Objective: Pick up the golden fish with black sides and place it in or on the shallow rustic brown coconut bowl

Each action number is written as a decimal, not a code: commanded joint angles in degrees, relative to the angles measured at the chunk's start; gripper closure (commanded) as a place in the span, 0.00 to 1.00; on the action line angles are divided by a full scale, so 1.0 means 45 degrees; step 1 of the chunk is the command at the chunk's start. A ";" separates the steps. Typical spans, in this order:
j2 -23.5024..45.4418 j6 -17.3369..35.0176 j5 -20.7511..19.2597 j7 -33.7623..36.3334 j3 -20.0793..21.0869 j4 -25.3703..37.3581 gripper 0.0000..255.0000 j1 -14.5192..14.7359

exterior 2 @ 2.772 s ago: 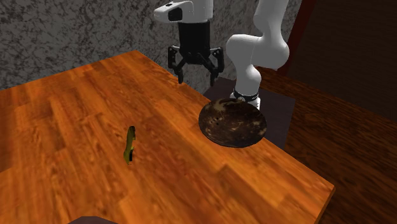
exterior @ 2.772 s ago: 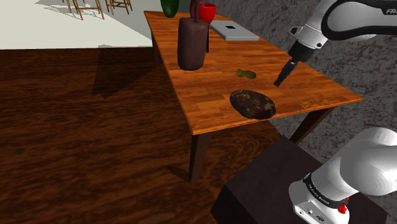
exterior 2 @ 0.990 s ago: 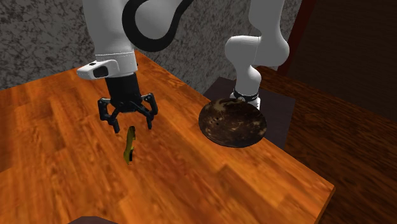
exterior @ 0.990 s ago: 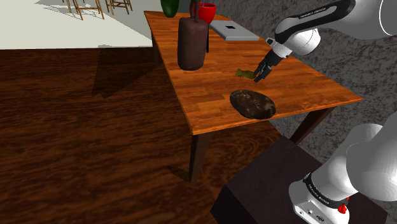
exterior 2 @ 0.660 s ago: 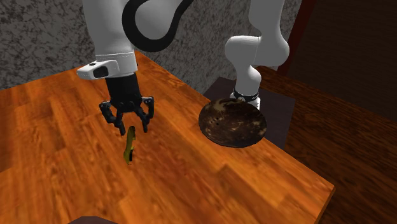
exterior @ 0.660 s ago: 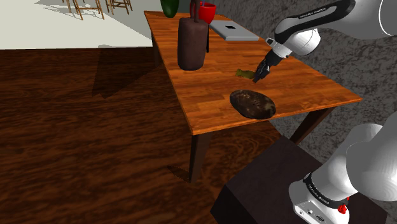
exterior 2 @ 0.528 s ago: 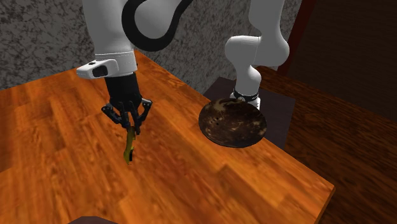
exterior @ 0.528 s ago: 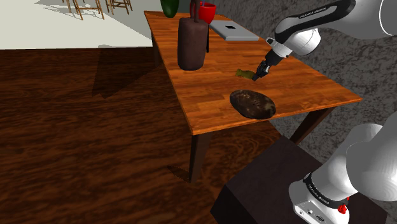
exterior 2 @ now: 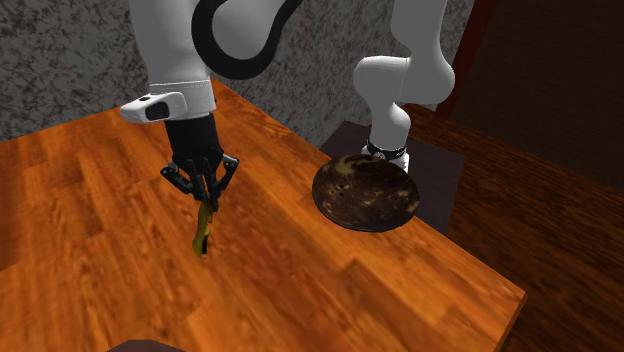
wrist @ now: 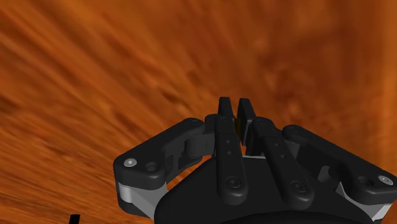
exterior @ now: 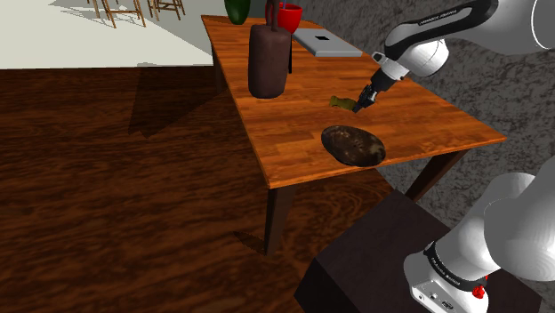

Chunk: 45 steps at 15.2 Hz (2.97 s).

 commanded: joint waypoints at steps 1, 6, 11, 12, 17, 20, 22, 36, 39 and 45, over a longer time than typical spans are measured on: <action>-0.0152 -0.0212 -0.0229 0.0213 0.0015 0.0108 1.00 -0.0010; -0.0627 -0.0880 -0.0843 0.0828 0.0089 0.0543 1.00 -0.0050; -0.1009 -0.1588 -0.1324 0.1351 0.0183 0.1057 1.00 -0.0096; -0.1074 -0.1733 -0.1406 0.1445 0.0202 0.1169 1.00 -0.0104; -0.1348 -0.2476 -0.1750 0.1874 0.0293 0.1772 1.00 -0.0138; -0.1471 -0.2933 -0.1909 0.2099 0.0340 0.2168 1.00 -0.0151; -0.1527 -0.3199 -0.1987 0.2218 0.0365 0.2409 1.00 -0.0156; -0.8587 -0.2502 -0.4706 0.6704 0.4366 -0.4105 1.00 -0.1436; -0.9969 -0.2752 -0.4674 0.7501 0.5207 -0.5163 1.00 -0.1599; -1.2154 -0.3213 -0.4311 0.8732 0.6534 -0.6756 1.00 -0.1619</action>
